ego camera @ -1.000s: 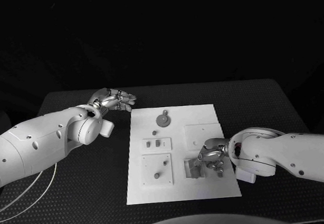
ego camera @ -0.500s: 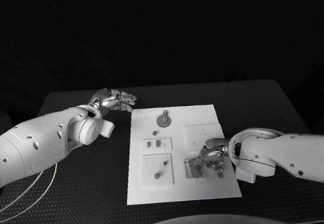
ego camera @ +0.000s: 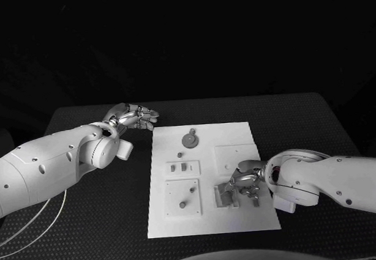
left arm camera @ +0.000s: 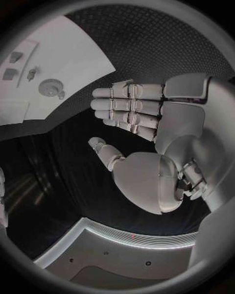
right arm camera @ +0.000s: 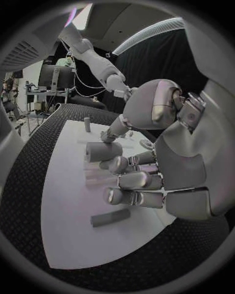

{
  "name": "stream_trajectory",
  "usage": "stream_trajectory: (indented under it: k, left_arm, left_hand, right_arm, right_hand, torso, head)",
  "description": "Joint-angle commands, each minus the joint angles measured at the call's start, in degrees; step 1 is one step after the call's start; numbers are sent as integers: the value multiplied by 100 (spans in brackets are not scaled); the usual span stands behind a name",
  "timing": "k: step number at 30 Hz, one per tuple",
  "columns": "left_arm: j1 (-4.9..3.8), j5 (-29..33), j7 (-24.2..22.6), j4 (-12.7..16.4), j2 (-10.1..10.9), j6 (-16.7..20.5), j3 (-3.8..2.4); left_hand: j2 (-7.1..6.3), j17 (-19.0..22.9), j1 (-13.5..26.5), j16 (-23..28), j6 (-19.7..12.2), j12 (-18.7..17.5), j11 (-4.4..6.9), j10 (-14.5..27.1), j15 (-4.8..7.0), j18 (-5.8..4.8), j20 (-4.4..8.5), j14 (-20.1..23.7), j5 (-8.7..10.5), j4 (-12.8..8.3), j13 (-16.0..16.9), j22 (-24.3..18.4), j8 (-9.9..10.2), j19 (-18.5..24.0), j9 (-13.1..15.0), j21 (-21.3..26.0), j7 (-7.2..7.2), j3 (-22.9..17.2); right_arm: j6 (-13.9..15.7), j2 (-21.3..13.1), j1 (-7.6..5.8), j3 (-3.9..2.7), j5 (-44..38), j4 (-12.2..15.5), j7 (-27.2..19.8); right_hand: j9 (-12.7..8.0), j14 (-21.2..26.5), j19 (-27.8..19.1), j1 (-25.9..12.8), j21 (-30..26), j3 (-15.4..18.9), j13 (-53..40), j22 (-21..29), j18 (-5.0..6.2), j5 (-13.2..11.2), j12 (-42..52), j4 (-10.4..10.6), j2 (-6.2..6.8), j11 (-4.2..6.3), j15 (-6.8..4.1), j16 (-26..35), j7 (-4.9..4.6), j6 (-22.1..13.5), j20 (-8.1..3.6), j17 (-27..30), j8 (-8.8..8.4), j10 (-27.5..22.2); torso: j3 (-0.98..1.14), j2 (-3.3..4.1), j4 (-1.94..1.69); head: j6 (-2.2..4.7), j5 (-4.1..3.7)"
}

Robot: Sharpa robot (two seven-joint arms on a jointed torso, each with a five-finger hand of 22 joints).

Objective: Assemble the parts on the task board

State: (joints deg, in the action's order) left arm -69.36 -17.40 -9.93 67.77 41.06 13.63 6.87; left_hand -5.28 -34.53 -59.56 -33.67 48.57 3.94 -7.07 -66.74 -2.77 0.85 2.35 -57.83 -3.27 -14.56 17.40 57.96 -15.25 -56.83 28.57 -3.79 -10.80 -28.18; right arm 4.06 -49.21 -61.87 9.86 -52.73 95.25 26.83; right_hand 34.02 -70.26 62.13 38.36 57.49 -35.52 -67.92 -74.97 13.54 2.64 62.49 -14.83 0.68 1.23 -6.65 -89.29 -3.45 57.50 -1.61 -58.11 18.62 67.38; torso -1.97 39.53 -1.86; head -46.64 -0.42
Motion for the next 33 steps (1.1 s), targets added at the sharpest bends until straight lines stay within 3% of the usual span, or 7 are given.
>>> stream_trajectory:
  k: [1, 12, 15, 17, 23, 29, 33]
  left_arm:
    - [-8, 30, -24, 18, -2, -77, -3]
    - [-8, 30, -24, 11, -6, -83, -2]
    - [-8, 30, -23, 10, -5, -84, -2]
    - [-8, 30, -23, 11, -2, -81, -2]
    - [-8, 30, -23, 10, -2, -78, -2]
    - [-8, 30, -22, 8, 0, -78, -1]
    - [-8, 30, -22, 6, 1, -78, -1]
  left_hand:
    - [-23, -9, 52, 32, -51, 1, -3, 42, -49, -35, 8, -2, 24, 31, -9, -7, -29, 30, -6, -16, -9, 9]
    - [-25, -16, 52, 37, -52, 0, -3, 43, -49, -35, 8, -2, 24, 34, -10, -8, -30, 32, -7, -17, -10, 9]
    - [-25, -17, 52, 38, -52, 0, -3, 44, -49, -34, 8, -2, 24, 35, -10, -8, -30, 32, -7, -17, -10, 8]
    - [-26, -18, 52, 39, -53, 0, -3, 44, -49, -34, 8, -2, 24, 35, -10, -8, -30, 33, -7, -17, -10, 8]
    - [-27, -21, 51, 42, -54, 0, -4, 45, -50, -34, 8, -2, 24, 36, -10, -9, -30, 34, -8, -17, -10, 8]
    - [-27, -24, 50, 44, -54, 0, -4, 46, -50, -34, 7, -2, 24, 37, -11, -9, -30, 34, -8, -17, -10, 8]
    - [-27, -26, 50, 46, -55, -1, -4, 47, -50, -33, 7, -2, 24, 37, -11, -9, -30, 35, -9, -17, -10, 7]
  right_arm:
    - [-63, 8, 6, 2, -12, 10, -57]
    - [-273, 47, 20, 2, 0, -41, 15]
    - [-228, 58, 25, 2, 0, -52, 18]
    - [-179, 66, 25, 2, 0, -56, 25]
    - [-62, 83, 29, 2, -1, -72, 17]
    - [-34, 86, 31, 2, -2, -71, 12]
    - [-51, 88, 32, 3, -2, -75, 4]
  right_hand:
    - [-1, 3, -13, -61, 7, -4, 4, -69, 146, 24, -31, 41, 21, 21, -31, 36, -139, 187, -12, 1, -14, 2]
    - [-9, 53, -25, -117, -3, -17, 4, -69, 146, 24, -40, 88, 81, 14, -30, 46, -146, 168, -14, 61, -39, -16]
    - [-13, 85, -36, -147, -9, -19, 3, -69, 146, 24, -48, 106, 174, 7, -27, 53, -154, 151, -14, 91, -57, -36]
    - [-16, 118, -45, -182, -15, -26, 1, -69, 146, 24, -54, 142, 279, 1, -24, 60, -161, 134, -14, 124, -73, -53]
    - [-37, 276, -67, -276, -52, -218, -2, -58, 146, 25, -79, 549, 826, -48, 9, 98, -210, 4, -15, 280, -169, -136]
    - [-32, 365, -78, -281, -65, -365, -5, -59, 146, 25, -84, 847, 1111, -73, 31, 115, -235, -60, -10, 363, -204, -185]
    - [-24, 393, -84, -256, -63, -394, -7, -63, 146, 26, -82, 915, 1156, -75, 35, 116, -241, -70, -8, 392, -206, -196]
  torso:
    - [0, 0, 0]
    - [0, 1, 4]
    - [1, 1, 2]
    - [2, 1, 1]
    - [0, 2, 1]
    - [-3, -1, 1]
    - [-2, 0, 3]
  head:
    - [-9, 4]
    - [-22, 7]
    - [-27, 8]
    - [-29, 7]
    - [-32, 13]
    - [-28, 12]
    - [-29, 11]
